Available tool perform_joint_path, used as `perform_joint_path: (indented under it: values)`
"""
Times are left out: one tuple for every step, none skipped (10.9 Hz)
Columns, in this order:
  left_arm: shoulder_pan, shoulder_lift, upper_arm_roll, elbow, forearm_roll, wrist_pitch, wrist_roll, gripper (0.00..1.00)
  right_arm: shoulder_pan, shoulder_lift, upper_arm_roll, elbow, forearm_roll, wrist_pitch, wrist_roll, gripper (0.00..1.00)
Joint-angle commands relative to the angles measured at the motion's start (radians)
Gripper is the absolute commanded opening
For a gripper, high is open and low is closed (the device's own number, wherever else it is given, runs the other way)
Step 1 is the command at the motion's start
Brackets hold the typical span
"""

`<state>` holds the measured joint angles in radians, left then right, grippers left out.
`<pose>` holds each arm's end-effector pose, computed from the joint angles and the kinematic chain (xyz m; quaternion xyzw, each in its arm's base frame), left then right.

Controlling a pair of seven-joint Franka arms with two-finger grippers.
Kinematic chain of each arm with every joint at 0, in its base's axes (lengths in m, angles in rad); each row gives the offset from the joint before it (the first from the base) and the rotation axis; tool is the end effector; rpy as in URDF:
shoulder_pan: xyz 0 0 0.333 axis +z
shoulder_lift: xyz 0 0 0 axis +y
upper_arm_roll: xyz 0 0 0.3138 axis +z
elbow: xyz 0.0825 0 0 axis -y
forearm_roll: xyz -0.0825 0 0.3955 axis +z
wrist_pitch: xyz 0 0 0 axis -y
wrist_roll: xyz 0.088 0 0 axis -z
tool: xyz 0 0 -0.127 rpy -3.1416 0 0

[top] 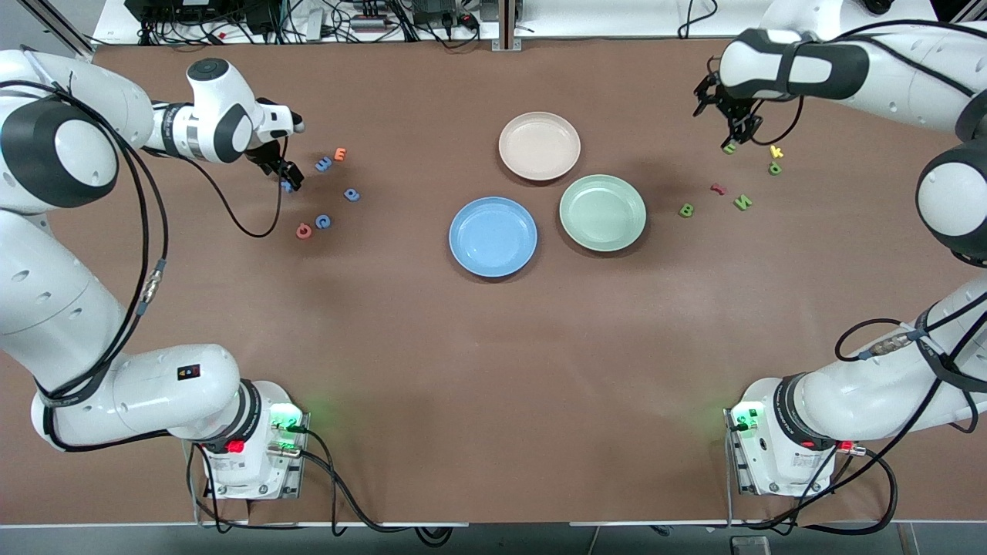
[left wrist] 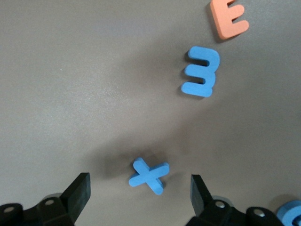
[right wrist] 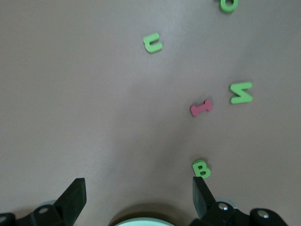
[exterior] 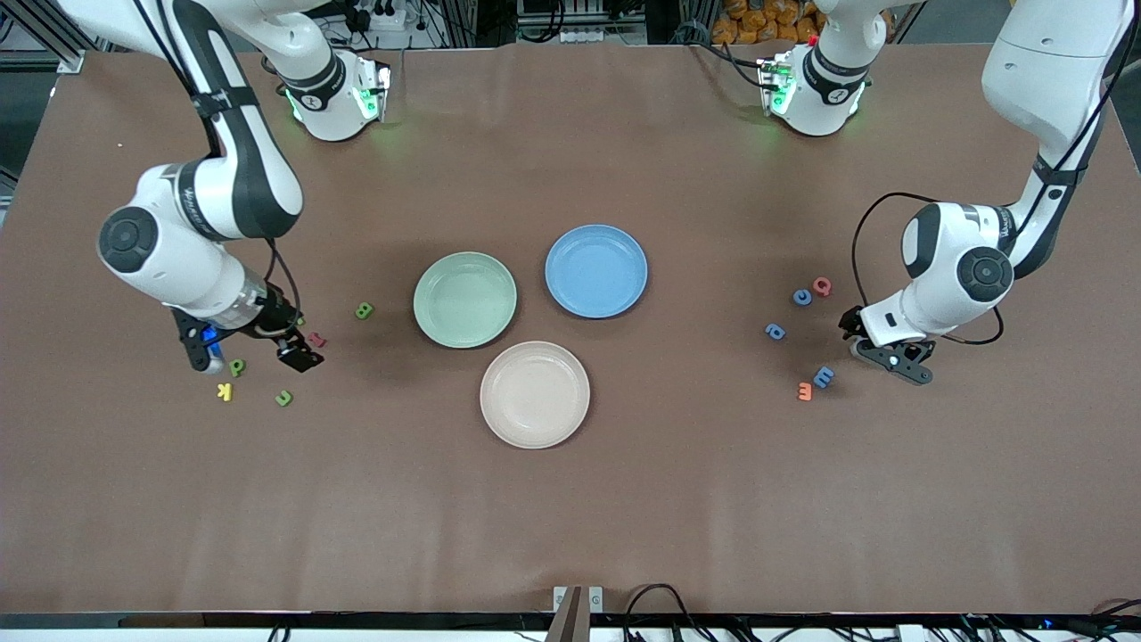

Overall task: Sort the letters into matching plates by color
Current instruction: 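Grasp the blue X with the left gripper while the right gripper grasps green B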

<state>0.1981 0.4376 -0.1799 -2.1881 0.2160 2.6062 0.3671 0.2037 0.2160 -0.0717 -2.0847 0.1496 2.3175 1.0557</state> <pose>0.5612 0.0036 0.1543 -0.9664 0.2566 0.0063 0.0157 0.5822 0.0827 0.2946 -0.8711 0.4887 0.0192 0.0445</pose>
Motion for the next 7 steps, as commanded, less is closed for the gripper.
perform_joint_path:
  values:
    - [0.027,0.012,-0.016,-0.009,-0.004,0.035,0.004,0.94,0.01,0.008,0.003,-0.105,0.083,0.123,0.017,1.0]
    - [0.03,0.013,-0.021,-0.009,-0.006,0.035,0.004,0.93,0.01,0.02,0.003,-0.127,0.084,0.146,0.017,1.0]
    - [0.034,0.016,-0.023,-0.009,-0.006,0.037,0.004,0.92,0.011,0.042,0.003,-0.132,0.084,0.149,0.017,1.0]
    - [0.034,0.019,-0.024,-0.009,-0.006,0.035,0.006,0.9,0.025,0.057,0.003,-0.135,0.084,0.154,0.015,1.0]
    - [0.034,0.021,-0.024,-0.009,-0.006,0.035,0.006,0.9,0.036,0.075,0.001,-0.14,0.082,0.158,0.015,1.0]
    - [0.034,0.021,-0.024,-0.009,-0.006,0.035,0.006,0.89,0.046,0.085,0.001,-0.147,0.082,0.175,0.014,1.0]
    - [0.034,0.029,-0.024,-0.009,-0.004,0.035,0.007,0.88,0.054,0.095,0.001,-0.168,0.082,0.207,0.01,1.0]
